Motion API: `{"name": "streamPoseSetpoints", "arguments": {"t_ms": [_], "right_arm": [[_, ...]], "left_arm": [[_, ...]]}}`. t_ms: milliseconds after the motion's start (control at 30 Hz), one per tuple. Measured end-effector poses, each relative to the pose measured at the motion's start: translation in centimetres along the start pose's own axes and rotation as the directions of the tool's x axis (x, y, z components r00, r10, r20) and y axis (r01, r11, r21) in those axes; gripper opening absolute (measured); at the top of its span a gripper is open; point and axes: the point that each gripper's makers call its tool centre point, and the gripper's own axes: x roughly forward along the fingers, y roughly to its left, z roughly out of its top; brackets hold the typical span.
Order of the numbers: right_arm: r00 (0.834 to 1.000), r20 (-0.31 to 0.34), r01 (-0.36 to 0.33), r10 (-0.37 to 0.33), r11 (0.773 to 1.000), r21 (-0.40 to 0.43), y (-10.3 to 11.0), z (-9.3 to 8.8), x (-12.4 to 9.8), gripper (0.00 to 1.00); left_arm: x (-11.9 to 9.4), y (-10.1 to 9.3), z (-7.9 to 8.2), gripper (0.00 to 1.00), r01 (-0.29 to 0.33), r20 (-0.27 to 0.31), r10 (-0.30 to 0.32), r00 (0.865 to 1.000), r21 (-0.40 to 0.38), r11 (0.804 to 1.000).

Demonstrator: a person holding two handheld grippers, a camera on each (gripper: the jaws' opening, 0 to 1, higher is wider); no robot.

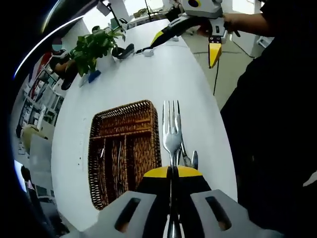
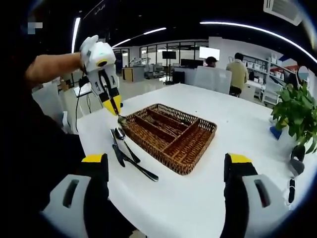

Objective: Arrange the knives, forks, and spoons in their matching storage slots by inserting each utensil handle-first until every utensil is classified and aligned in the correct compartment

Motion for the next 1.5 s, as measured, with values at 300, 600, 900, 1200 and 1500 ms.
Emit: {"name": "streamPoseSetpoints", "arguments": {"t_ms": [300, 600, 900, 1200, 1500], "right_arm": [[1.0, 0.026, -0.009, 0.009, 1.0, 0.015, 0.1, 0.5, -0.2, 1.0], [0.999, 0.038, -0.012, 0.011, 0.999, 0.035, 0.3, 0.3, -0.4, 1.0], [0.998, 0.059, 0.007, -0.012, 0.997, 0.074, -0.1, 2.4, -1.5, 1.0], [0.995, 0.084, 0.052, -0.059, 0.996, 0.077, -1.4, 3.4, -1.4, 1.0], [0.995, 0.072, 0.067, -0.075, 0.992, 0.103, -2.1, 2.8, -1.4, 1.0]], "left_arm": [[-0.5, 0.0, 0.9, 0.0, -0.003, -0.014, 0.004, 1.0, 0.026, 1.0], [-0.7, 0.9, 0.9, 0.0, 0.002, -0.02, -0.001, 1.0, 0.04, 0.999], [-0.3, 3.2, 0.8, 0.0, -0.019, -0.024, 0.02, 1.0, 0.04, 0.999], [-0.7, 6.0, 0.6, 0.0, -0.047, -0.039, 0.048, 0.998, 0.042, 0.998], [-1.6, 8.6, 0.7, 0.0, -0.074, -0.025, 0.075, 0.997, 0.034, 0.997]]}}
